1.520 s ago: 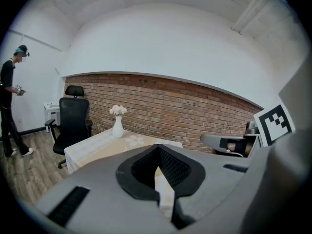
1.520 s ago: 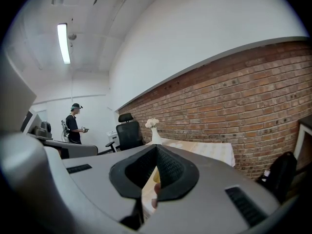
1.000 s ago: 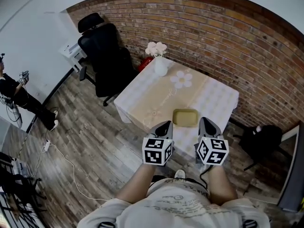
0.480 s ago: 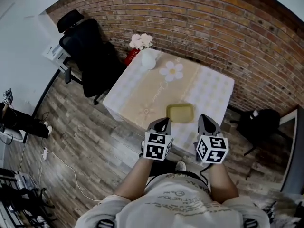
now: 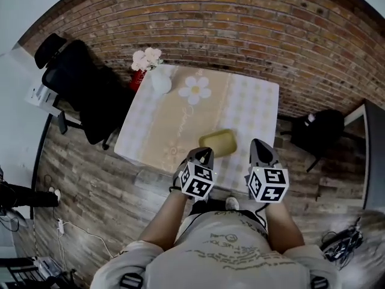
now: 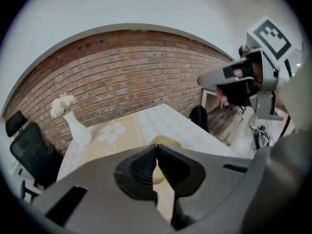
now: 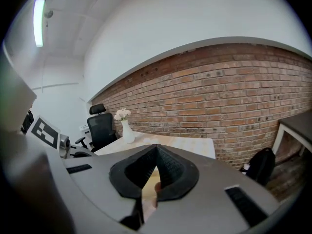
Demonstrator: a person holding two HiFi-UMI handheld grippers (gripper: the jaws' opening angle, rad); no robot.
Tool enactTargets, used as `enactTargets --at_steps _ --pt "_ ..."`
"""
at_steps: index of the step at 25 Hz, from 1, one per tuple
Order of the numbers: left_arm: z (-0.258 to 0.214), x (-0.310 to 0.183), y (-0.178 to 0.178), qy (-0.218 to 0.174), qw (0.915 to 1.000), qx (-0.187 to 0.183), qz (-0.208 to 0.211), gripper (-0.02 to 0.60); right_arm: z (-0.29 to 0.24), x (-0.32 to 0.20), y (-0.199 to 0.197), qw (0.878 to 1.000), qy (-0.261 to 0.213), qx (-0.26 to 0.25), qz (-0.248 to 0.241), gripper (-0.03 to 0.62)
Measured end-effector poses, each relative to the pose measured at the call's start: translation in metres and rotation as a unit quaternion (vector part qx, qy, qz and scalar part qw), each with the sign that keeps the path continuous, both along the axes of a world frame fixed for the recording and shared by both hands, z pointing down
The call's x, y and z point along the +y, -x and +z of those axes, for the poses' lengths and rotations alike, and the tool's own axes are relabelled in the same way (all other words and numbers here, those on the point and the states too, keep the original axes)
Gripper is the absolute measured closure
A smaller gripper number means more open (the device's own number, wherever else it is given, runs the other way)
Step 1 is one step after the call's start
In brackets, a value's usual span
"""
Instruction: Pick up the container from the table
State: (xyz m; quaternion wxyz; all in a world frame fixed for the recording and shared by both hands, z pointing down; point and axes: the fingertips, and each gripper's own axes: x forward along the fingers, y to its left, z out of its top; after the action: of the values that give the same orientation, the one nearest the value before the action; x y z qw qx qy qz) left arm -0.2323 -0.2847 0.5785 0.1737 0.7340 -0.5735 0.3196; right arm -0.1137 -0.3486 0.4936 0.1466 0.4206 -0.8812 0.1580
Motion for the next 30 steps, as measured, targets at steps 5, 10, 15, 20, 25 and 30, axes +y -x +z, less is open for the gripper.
enactTargets --at_steps 5,10,15,20,25,30 --pt "0.028 -0.014 -0.01 0.033 0.9953 -0.037 0.083 0.584 0.006 -0.004 -0.018 0.999 0.009 0.01 0.044 0.592" --pt "0.058 -0.02 -0.029 0.073 0.9797 -0.073 0.172 0.584 0.016 -0.003 -0.037 0.996 0.025 0.016 0.079 0.592" --pt "0.086 -0.016 -0.046 0.112 0.9578 -0.101 0.245 0.537 0.026 0.003 -0.054 0.992 0.039 0.022 0.116 0.592" --pt "0.109 -0.011 -0.052 0.138 0.9463 -0.107 0.272 0.505 0.033 0.01 -0.067 0.988 0.049 0.025 0.144 0.592" --pt "0.126 -0.011 -0.051 0.16 0.9384 -0.126 0.279 0.503 0.038 0.02 -0.081 0.984 0.054 0.032 0.165 0.592" --pt "0.142 -0.014 -0.051 0.178 0.9318 -0.146 0.281 0.503 0.045 0.029 -0.099 0.98 0.062 0.037 0.188 0.592"
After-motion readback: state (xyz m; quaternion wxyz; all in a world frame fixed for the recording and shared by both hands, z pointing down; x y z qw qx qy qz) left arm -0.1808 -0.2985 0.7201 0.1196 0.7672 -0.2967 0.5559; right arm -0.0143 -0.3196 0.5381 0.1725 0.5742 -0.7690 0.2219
